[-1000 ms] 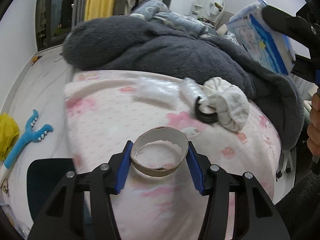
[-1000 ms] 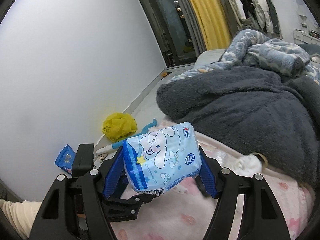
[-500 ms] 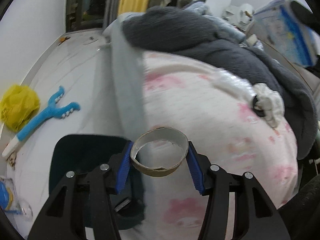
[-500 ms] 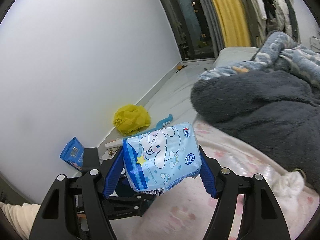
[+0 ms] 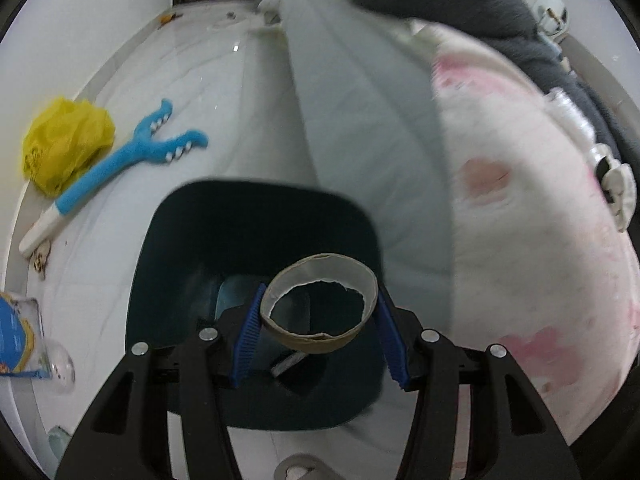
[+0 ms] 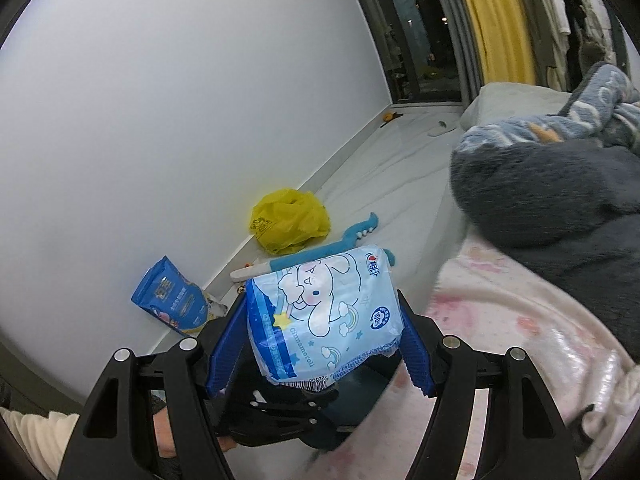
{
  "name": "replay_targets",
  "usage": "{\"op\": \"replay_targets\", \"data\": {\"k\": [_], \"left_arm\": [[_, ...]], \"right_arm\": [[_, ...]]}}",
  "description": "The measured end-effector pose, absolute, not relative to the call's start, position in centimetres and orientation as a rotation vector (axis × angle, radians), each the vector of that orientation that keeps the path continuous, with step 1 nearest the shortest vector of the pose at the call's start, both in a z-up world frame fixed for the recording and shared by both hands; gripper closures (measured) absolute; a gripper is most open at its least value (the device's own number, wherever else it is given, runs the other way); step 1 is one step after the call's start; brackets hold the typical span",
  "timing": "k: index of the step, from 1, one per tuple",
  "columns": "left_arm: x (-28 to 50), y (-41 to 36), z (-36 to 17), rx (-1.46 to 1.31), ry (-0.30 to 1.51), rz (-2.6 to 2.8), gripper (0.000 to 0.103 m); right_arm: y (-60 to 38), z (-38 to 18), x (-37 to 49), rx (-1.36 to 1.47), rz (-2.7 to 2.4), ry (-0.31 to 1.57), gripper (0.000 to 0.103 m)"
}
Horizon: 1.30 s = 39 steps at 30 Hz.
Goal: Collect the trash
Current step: 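Drop the tape core into the bin with the left gripper while the right gripper drops the blue pack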
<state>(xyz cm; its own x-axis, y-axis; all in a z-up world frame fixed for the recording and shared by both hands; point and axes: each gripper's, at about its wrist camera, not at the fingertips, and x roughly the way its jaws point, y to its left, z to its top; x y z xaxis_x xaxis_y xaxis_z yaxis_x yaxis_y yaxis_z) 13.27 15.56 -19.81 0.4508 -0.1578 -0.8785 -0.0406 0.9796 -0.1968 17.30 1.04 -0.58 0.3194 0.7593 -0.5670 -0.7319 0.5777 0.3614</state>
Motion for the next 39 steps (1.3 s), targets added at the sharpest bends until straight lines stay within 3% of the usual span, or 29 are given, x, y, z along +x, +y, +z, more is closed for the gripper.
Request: {"op": "replay_targets", "data": {"k": [7, 9, 23, 39], "left_arm": [[12.7, 17.3, -23.0, -0.220, 1.204, -0.036, 0.044], [12.4, 18.0, -23.3, -0.219, 1.210, -0.022, 0.030], [9.3, 21.5, -19.2, -0.227, 1.080, -0.015, 0.014], [5.2, 25.3, -13.1, -0.208, 0.899, 0.019, 0.010]], "right_arm": [[4.4, -1.7, 17.5, 0.024, 0.986, 0.817, 0.033], [5.1, -2.4, 17.7, 0.017, 0.978, 0.837, 0.033], [11.0, -8.7, 19.2, -0.064, 0.919, 0.969, 0.033], [16.6, -18.8, 18.5, -0.183, 0.848, 1.181, 0.032]]}}
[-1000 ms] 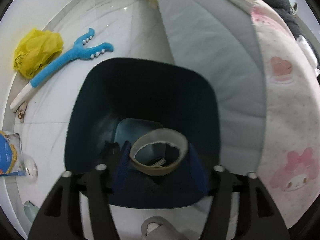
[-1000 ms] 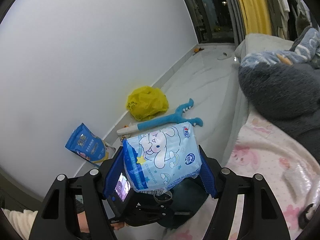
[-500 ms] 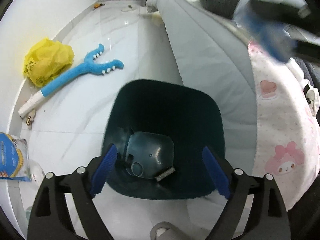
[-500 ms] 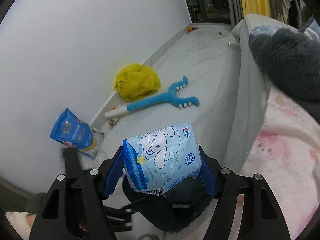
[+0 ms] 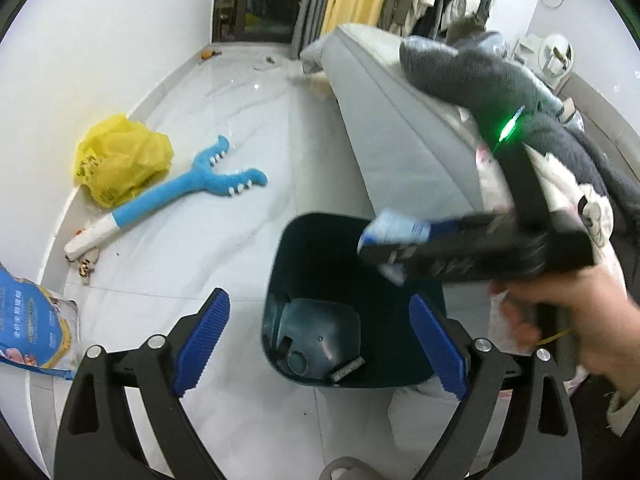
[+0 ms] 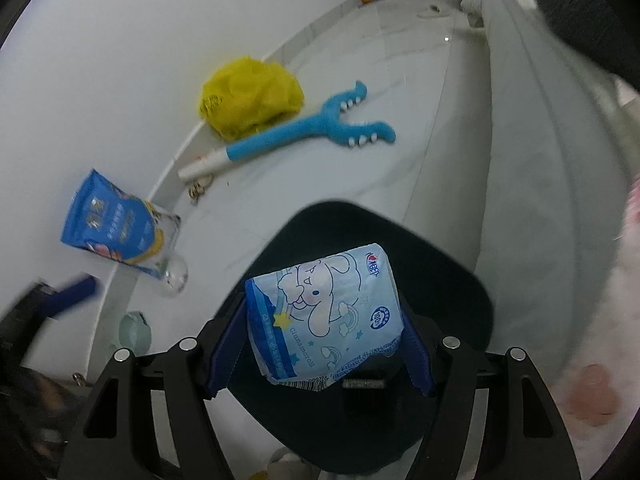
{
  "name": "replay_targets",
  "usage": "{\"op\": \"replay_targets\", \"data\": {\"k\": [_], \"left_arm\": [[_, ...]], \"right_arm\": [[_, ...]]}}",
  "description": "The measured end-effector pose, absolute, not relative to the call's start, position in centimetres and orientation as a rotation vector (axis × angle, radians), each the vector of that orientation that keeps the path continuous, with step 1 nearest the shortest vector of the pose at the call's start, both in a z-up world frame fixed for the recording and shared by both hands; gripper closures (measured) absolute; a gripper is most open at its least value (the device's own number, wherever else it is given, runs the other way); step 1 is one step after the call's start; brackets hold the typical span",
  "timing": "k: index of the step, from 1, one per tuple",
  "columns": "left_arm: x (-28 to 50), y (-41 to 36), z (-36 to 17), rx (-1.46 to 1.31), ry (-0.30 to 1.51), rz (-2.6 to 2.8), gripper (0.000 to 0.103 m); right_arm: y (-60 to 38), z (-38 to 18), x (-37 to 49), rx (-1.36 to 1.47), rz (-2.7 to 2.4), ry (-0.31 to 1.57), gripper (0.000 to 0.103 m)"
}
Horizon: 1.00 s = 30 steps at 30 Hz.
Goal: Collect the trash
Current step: 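Drop the tape core into the bin with the left gripper while the right gripper drops the blue pack, then move the right gripper back to the bed and close on the white cloth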
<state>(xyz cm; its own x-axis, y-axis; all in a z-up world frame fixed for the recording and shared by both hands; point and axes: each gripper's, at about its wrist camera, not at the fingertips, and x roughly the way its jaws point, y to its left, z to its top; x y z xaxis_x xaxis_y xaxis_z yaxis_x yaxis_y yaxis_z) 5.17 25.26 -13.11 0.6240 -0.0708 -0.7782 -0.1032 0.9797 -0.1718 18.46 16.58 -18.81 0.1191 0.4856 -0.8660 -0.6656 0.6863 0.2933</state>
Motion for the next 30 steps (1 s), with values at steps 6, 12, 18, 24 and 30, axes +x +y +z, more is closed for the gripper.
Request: {"op": "replay_targets", "data": {"k": [6, 12, 18, 24, 30], "left_arm": [[3.7, 26.2, -9.6, -0.221, 0.798, 0.040, 0.010], [3.1, 25.8, -6.3, -0.234, 0.693, 0.041, 0.010], [2.6, 24.8, -3.7, -0.229, 0.603, 0.033, 0.010], [2.1, 22.5, -0.2, -0.225, 0.496, 0.027, 0.010], [3.3, 20.3, 0.8, -0.222, 0.473, 0.014, 0.010]], "right_arm": [[17.8, -22.0, 17.2, -0.279, 0.831, 1.242, 0.029], [18.4, -22.9, 15.5, -0.403, 0.820, 1.251, 0.006], [16.5, -20.4, 14.6, -0.335, 0.850, 1.226, 0.005], [13.7, -17.0, 13.2, -0.309, 0.876, 1.156, 0.005], [9.6, -11.9, 12.3, -0.249, 0.925, 1.039, 0.005]]}}
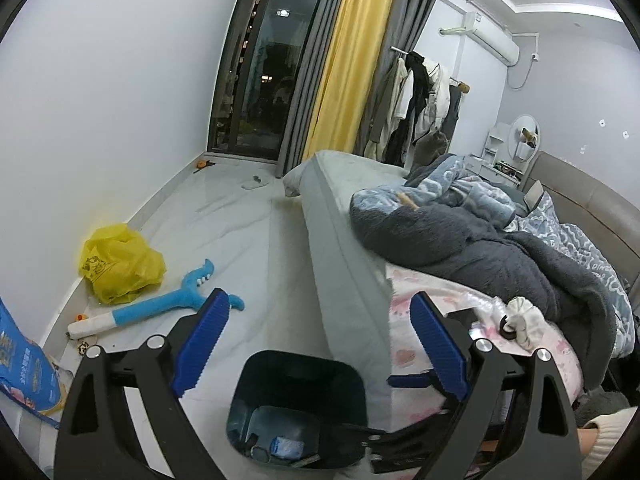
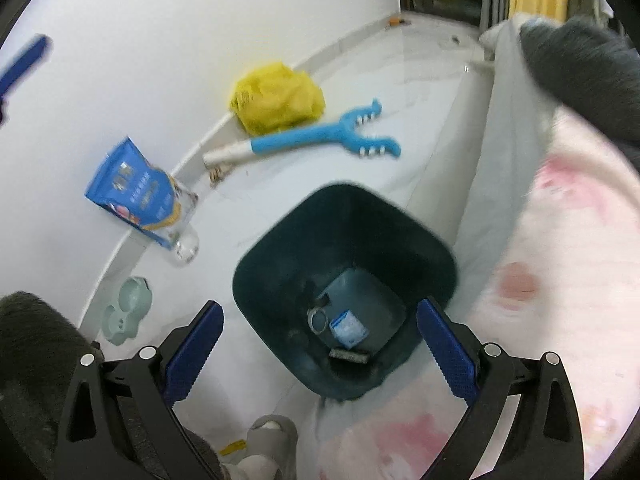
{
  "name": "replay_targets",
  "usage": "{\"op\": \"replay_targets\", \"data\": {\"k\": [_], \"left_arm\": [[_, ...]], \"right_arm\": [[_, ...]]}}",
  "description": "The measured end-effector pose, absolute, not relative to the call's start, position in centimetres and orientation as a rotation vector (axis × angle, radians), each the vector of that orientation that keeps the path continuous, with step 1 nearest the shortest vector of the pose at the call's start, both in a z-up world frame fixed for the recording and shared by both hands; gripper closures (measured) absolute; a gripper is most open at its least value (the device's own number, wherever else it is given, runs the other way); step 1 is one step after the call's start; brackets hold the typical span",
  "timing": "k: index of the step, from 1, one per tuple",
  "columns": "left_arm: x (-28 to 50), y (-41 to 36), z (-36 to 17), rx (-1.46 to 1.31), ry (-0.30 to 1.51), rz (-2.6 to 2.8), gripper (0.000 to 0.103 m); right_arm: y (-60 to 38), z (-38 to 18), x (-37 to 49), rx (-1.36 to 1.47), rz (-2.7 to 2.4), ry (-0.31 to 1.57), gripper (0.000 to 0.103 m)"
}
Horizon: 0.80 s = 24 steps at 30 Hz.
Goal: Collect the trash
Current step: 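Move the right gripper back to the bed and close on the white cloth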
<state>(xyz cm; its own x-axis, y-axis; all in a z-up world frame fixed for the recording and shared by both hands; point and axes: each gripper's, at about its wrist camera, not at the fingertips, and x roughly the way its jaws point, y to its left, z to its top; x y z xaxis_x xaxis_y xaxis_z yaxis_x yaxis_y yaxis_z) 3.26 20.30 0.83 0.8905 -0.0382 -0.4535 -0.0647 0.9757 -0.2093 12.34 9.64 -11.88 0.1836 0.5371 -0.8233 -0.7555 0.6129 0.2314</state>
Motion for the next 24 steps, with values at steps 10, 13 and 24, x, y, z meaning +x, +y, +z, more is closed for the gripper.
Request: {"op": "replay_targets", "data": {"k": [10, 13, 24], "left_arm": [[5.2, 16.1, 1.7, -0.216, 0.453, -0.016, 0.009], [6.1, 14.8, 1.6, -0.210, 0.461, -0.033, 0.009], [8.5, 9.7, 0.4, -0.154, 0.489, -0.091, 0.008]], "right_arm": [[2.0, -6.5, 12.7, -0.172, 0.882, 0.882, 0.005], [-0.3, -5.9, 13.0, -0.164, 0.852, 0.850, 0.005], [-9.5, -5.0, 15.2, -0.100, 0.681, 0.786, 0.005]]}}
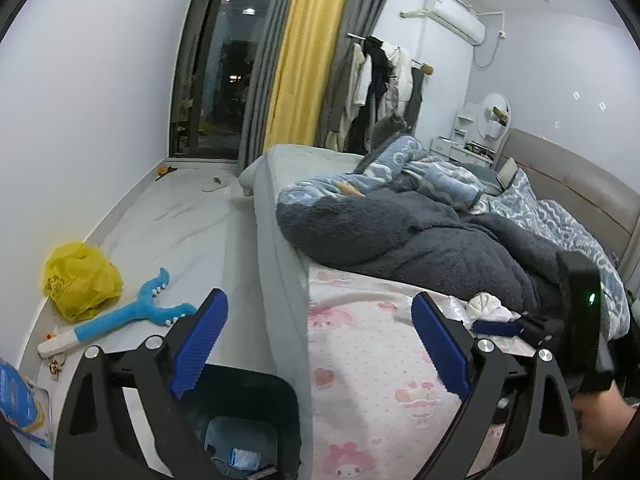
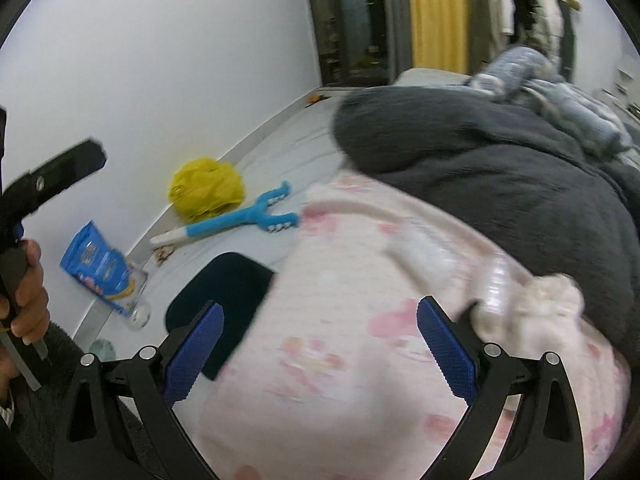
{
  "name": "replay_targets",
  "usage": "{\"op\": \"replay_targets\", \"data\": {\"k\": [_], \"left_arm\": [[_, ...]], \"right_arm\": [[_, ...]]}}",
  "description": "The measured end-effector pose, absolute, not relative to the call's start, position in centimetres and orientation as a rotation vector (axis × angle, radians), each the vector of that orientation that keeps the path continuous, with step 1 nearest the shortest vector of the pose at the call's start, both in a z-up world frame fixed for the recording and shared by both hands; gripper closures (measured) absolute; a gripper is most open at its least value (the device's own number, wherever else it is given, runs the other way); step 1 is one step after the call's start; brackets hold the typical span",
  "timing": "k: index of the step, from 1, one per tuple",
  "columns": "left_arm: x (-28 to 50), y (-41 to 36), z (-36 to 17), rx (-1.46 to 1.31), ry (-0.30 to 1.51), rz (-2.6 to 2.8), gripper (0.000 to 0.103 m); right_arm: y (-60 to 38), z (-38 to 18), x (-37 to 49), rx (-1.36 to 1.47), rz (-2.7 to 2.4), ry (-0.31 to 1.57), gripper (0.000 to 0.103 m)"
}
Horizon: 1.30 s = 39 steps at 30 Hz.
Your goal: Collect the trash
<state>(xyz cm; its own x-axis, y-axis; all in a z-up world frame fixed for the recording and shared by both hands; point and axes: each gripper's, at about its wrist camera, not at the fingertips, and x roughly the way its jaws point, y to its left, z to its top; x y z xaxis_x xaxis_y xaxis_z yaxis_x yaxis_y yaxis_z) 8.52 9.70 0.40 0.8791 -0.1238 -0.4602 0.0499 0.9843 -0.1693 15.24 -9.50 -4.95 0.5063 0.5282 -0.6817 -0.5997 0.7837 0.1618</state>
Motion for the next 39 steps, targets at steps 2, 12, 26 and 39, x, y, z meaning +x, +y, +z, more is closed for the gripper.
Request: {"op": "replay_targets", "data": {"k": [2, 12, 26, 39], "left_arm": [[9.0, 8.8, 0.2, -0.150, 0.501, -0.103, 0.008], [10.4, 4.6, -0.5, -0.135, 0.519, -0.165, 0.008], [12.8, -0.1, -2.9, -0.107, 0.592, -0.260, 0.007], [15.7, -5.7, -6.2, -0.060, 0.668, -0.333, 0.006]], "right_arm": [[-11.5, -4.8, 15.6, -0.083, 0.645, 0.778, 0.005], [-18.7, -5.4, 16.9, -0.008, 0.490, 0.768, 0.005], [-23.3, -8.3, 18.5, 0.031, 0.408, 0.825, 0.026], [-25.2, -9.5, 18.5, 0.067, 0.487, 0.860, 0.069]]}}
